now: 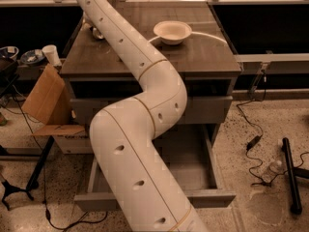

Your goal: Place pepsi can into middle drawer

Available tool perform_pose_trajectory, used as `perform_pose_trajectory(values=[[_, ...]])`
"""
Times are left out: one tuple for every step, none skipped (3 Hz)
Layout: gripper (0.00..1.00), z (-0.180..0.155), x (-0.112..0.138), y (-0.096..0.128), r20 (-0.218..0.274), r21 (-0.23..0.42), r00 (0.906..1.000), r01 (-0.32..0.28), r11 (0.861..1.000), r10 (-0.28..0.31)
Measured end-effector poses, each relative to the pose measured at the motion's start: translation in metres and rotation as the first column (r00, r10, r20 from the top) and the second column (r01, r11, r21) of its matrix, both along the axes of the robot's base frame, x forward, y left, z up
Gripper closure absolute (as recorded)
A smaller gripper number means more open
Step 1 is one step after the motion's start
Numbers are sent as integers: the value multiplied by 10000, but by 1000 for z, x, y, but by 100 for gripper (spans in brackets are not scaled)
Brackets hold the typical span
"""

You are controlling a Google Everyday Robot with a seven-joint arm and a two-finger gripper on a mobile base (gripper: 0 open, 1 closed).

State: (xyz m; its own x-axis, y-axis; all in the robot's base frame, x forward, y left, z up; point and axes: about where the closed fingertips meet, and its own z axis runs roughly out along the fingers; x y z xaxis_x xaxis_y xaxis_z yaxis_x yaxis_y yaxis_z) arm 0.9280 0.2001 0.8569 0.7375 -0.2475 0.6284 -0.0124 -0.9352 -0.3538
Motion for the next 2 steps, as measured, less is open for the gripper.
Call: perform_pose_trajectory(values=[[64, -1, 5, 1, 152, 70, 9998, 139, 9999, -140], [87, -1, 11, 1, 333, 85, 9990, 281, 9996, -284]])
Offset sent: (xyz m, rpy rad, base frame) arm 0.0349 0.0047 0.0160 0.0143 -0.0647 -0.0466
